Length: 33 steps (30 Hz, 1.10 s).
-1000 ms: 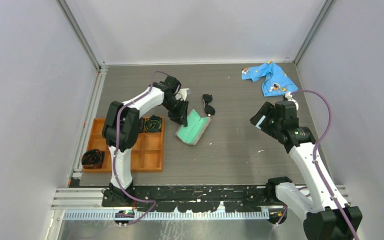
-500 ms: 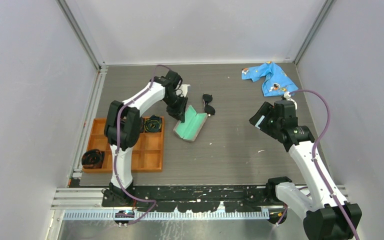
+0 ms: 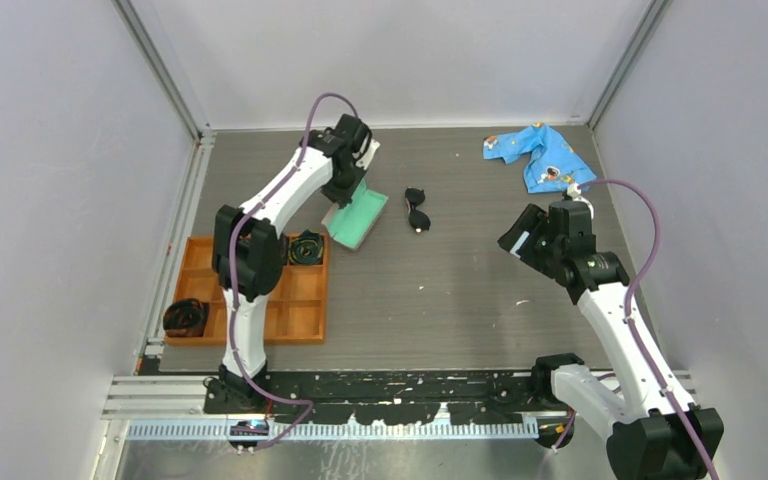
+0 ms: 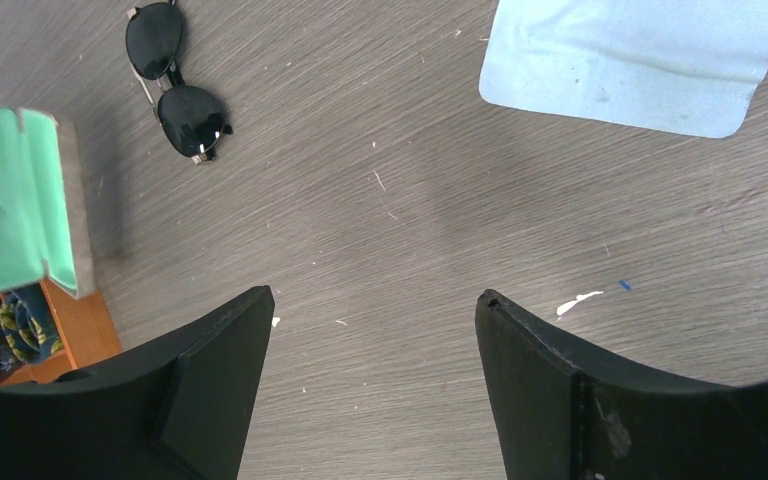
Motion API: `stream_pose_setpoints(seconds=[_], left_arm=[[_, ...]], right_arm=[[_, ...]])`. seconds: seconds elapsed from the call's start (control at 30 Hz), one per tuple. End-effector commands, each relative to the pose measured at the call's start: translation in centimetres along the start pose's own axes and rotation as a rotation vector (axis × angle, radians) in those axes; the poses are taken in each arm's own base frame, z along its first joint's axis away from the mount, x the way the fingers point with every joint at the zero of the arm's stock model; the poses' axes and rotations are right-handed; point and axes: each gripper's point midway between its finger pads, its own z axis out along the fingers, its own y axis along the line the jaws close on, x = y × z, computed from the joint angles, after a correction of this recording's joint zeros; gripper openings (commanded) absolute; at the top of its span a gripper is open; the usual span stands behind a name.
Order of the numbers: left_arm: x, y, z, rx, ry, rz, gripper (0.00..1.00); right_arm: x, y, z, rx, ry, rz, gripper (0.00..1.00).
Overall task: Organize the sunglasses
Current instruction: Adjust the sunglasses case at the center of the board.
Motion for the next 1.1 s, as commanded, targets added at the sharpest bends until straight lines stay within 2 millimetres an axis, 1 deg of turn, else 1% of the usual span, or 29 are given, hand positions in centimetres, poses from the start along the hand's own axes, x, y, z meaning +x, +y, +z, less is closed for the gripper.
stream_pose_setpoints(seconds=[0.0,0.1,0.2,0.3,0.4,0.43,0.5,0.57,0.6,0.63,0.67,0.7,0.73,0.83,0.9,0.93,0.97,1.0,1.07], left_arm=[[-2.8,1.9,-1.4,-0.190,-0.041,0.116,0.00],[-3.4,1.5,-0.4,-0.222,-0.031,0.154,0.00],[-4.0,0.8,0.9,-0.218,-0.038,0.175,0.00],[-4.6,0.1,1.8,-0.211,-0.040,0.192,0.00],[-4.6,-0.7,2.4,-0.184,-0.025,0.210,0.02],[-4.5,-0.9,2.5,-0.180,-0.017,0.210,0.05],[-4.5,-1.0,2.4,-0.180,-0.017,0.202,0.15],[-4.5,-0.8,2.1,-0.189,-0.019,0.198,0.35],[-4.5,-0.6,1.9,-0.196,-0.022,0.195,0.41],[-4.7,-0.5,1.5,-0.202,-0.029,0.191,0.48],[-4.8,-0.5,1.0,-0.200,-0.035,0.190,0.52],[-4.9,-0.6,0.4,-0.197,-0.042,0.191,0.59],[-5.1,-0.7,-0.3,-0.198,-0.055,0.191,0.70],[-5.7,-0.7,-2.7,-0.197,-0.105,0.180,0.92],[-6.1,-0.6,-4.6,-0.196,-0.137,0.159,0.94],[-6.2,-0.6,-5.5,-0.192,-0.150,0.144,0.94],[-6.2,-0.7,-6.4,-0.188,-0.165,0.125,0.94],[-6.2,-0.8,-7.9,-0.181,-0.191,0.100,0.94],[-6.0,-1.7,-10.3,-0.135,-0.240,0.052,0.94]], right_arm=[[-0.4,0.3,-0.6,-0.023,-0.025,-0.012,0.80],[-0.4,0.3,-1.0,-0.026,-0.027,-0.009,0.80],[-0.5,0.3,-1.7,-0.030,-0.034,-0.012,0.80],[-0.5,0.0,-2.2,-0.018,-0.043,-0.019,0.80],[-0.2,-0.6,-2.4,-0.001,-0.044,-0.019,0.80],[-0.1,-0.6,-2.5,-0.002,-0.046,-0.017,0.80],[0.1,-0.7,-2.5,-0.007,-0.047,-0.006,0.80],[0.1,-0.7,-2.4,-0.010,-0.051,0.000,0.80],[0.1,-0.7,-2.4,-0.010,-0.051,0.002,0.80],[0.1,-0.7,-2.3,-0.007,-0.050,0.002,0.79],[-0.1,-0.9,-2.3,0.006,-0.055,0.002,0.79],[-0.3,-1.2,-2.5,0.027,-0.062,0.002,0.79],[-0.7,-1.2,-2.7,0.036,-0.077,0.000,0.79],[-2.3,-1.1,-3.5,0.042,-0.141,-0.005,0.80],[-2.8,-1.1,-3.5,0.056,-0.154,-0.006,0.80],[-2.9,-1.3,-3.2,0.074,-0.151,0.000,0.80],[-2.9,-1.4,-2.8,0.089,-0.143,0.007,0.80],[-2.8,-1.8,-2.2,0.117,-0.138,0.016,0.80],[-2.7,-2.8,-1.0,0.175,-0.133,0.025,0.80]])
